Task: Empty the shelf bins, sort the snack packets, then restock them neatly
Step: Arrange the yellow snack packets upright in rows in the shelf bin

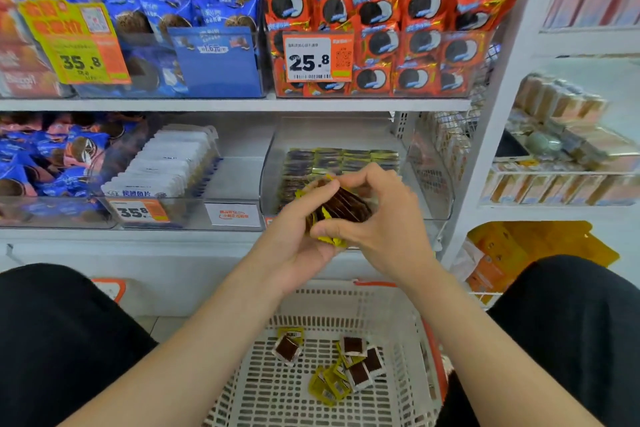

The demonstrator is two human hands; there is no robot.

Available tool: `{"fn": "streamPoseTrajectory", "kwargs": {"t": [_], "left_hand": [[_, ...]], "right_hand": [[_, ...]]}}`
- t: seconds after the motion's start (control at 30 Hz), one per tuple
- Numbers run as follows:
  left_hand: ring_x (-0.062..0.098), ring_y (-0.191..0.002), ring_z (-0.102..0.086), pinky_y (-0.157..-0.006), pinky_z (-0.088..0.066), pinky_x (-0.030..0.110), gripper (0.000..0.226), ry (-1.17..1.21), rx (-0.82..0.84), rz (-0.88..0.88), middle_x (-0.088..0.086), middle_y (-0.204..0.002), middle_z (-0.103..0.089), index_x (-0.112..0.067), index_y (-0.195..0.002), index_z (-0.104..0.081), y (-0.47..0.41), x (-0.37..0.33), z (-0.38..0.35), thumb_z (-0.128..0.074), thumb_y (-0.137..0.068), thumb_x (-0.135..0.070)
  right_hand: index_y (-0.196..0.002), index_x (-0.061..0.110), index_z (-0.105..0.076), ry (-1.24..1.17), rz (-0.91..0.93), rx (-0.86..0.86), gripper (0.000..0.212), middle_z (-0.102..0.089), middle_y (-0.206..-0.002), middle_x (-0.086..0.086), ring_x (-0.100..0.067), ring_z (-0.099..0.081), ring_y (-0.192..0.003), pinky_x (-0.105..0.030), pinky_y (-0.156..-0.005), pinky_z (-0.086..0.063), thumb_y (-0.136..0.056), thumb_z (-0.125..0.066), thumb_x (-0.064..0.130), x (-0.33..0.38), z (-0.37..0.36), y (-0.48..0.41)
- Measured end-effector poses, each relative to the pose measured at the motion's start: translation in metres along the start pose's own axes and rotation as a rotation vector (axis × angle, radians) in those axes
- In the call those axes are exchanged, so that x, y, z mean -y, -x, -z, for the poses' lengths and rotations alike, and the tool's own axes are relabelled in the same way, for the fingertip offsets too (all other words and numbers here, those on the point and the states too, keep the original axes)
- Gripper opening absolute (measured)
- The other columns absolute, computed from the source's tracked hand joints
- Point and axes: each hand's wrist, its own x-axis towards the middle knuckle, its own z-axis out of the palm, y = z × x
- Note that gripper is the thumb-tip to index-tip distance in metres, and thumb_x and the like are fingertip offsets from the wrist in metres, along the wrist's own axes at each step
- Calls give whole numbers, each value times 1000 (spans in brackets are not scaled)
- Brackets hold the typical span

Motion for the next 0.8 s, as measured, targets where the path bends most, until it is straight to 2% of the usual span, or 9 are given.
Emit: {"fn": "streamPoseTrajectory", "kwargs": {"t": [0.07, 0.17, 0.27, 0.33, 0.43, 0.57, 0.67, 0.73, 0.8], "left_hand": [[37, -127, -51, -111, -42, 47, 44, 66, 42, -27, 24, -145, -48, -12, -141, -51, -9, -7, -3, -54, -100, -24], [42, -134, -43, -121, -25, 59, 66, 103, 102, -16, 32, -160, -35, 3, -151, -37, -26, -13, -2, -39, -92, -24], [41, -130, -49, -116, -31, 63, 54, 10, 98, -60, 31, -147, -48, -6, -144, -45, -46, -13, -8, -35, -92, -15], [38, -128, -53, -117, -30, 63, 45, -68, 71, -101, 23, -139, -55, -16, -141, -48, -58, -11, -12, -33, -100, -8], [34, -139, -55, -118, -35, 61, 41, -242, 22, -127, 17, -145, -60, -26, -148, -45, -77, -5, -12, -40, -111, -10], [23, -135, -58, -120, -37, 57, 53, -474, -2, -84, 5, -147, -59, -41, -156, -31, -94, -6, -7, -51, -111, -21], [13, -141, -47, -122, -34, 43, 65, -813, 15, -12, -7, -163, -38, -49, -161, -12, -105, -15, 2, -49, -109, -45], [13, -146, -37, -123, -28, 37, 64, -1277, -25, -82, -6, -166, -31, -40, -164, -12, -112, -18, 14, -41, -109, -51], [18, -159, -15, -127, -17, 52, 58, -1820, 23, -191, -6, -173, -16, -39, -164, -18, -117, -15, 30, -34, -110, -51]], "right_hand": [[-102, 31, -67, 15, -9, -15, 63, -67, -98, 18, -11, -58, -101, -37, -87, -49, -58, -86, 72, -1, 8, -8], [-108, 33, -64, -38, -123, 66, 71, -71, -101, 18, -2, -67, -99, -32, -86, -55, -56, -87, 75, -9, 25, -22], [-108, 30, -58, 130, -179, 144, 80, -71, -100, 15, -4, -66, -98, -32, -84, -55, -51, -88, 78, -19, 34, -41], [-115, 27, -57, 216, -198, 175, 79, -70, -103, 12, -8, -65, -101, -26, -81, -53, -55, -93, 65, -27, 34, -56], [-136, 23, -54, 262, -219, 249, 77, -66, -113, 11, -6, -61, -107, -16, -78, -45, -69, -86, 44, -37, 32, -78], [-105, 24, -59, 260, -171, 486, 32, -64, -82, 11, 0, -59, -68, -19, -62, -43, -82, -81, 32, -58, 37, -98], [-120, 23, -52, 333, -212, 590, 39, -64, -95, 8, -2, -62, -81, -24, -68, -46, -92, -77, 34, -80, 54, -109], [-137, 15, -42, 567, -205, 626, 56, -61, -112, -4, -20, -59, -95, -35, -75, -46, -94, -74, 31, -94, 63, -114], [-144, 6, -34, 842, -190, 702, 65, -52, -117, -12, -26, -51, -99, -35, -77, -40, -95, -72, 25, -103, 63, -113]]}}
